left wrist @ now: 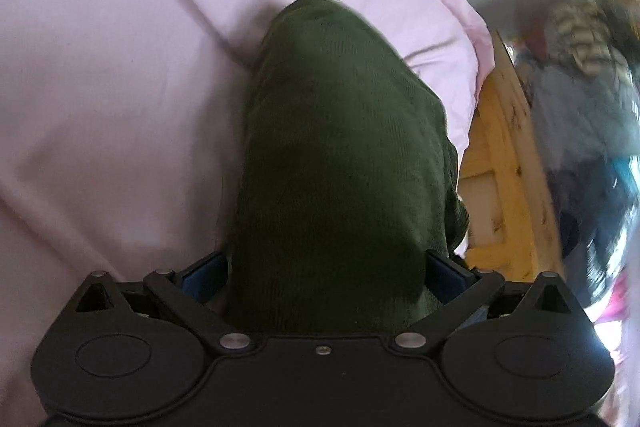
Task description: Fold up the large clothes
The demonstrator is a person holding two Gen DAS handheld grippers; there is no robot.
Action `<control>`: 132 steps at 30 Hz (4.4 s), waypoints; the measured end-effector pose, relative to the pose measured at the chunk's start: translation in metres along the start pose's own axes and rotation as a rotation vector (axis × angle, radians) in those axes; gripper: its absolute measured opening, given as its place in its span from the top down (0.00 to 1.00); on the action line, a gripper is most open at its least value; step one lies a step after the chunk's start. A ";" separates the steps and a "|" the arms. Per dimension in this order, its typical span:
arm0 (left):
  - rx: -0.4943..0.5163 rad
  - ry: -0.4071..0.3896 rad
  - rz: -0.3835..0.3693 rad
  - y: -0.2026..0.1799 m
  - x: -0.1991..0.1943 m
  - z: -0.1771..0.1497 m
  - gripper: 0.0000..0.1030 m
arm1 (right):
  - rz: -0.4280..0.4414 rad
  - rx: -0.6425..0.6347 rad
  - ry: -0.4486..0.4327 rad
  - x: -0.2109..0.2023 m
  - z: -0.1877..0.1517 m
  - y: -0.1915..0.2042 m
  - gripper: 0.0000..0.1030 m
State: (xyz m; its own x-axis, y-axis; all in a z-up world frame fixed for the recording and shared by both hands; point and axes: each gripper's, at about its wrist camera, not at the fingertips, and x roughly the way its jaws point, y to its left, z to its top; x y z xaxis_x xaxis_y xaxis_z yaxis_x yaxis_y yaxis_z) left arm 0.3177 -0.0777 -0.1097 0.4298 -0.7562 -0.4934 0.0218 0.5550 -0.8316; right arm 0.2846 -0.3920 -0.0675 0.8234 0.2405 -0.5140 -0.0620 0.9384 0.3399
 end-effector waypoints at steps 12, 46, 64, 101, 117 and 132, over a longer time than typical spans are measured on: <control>0.128 -0.055 0.059 -0.028 -0.039 -0.014 0.23 | 0.146 0.011 -0.095 -0.030 0.005 0.023 0.62; 0.350 -0.476 0.626 0.000 -0.133 0.046 0.01 | 0.164 -0.164 -0.013 0.049 0.000 0.139 0.02; 0.490 -0.628 0.603 -0.087 -0.175 -0.048 0.01 | 0.172 -0.217 -0.316 -0.092 -0.013 0.137 0.00; 0.524 -0.661 0.750 -0.048 -0.240 -0.215 0.01 | 0.136 -0.315 -0.239 -0.205 -0.116 0.160 0.00; 0.527 -0.651 0.760 -0.047 -0.241 -0.219 0.01 | 0.112 -0.303 -0.220 -0.203 -0.115 0.155 0.00; 0.512 -0.654 0.764 -0.045 -0.243 -0.218 0.01 | 0.106 -0.306 -0.212 -0.201 -0.113 0.153 0.00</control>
State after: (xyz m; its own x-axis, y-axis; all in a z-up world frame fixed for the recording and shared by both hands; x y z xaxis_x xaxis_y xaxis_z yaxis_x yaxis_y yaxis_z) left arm 0.0153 0.0050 -0.0081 0.8761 0.0858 -0.4743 -0.1463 0.9849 -0.0922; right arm 0.0461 -0.2689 -0.0009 0.8996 0.3134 -0.3040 -0.2919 0.9495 0.1152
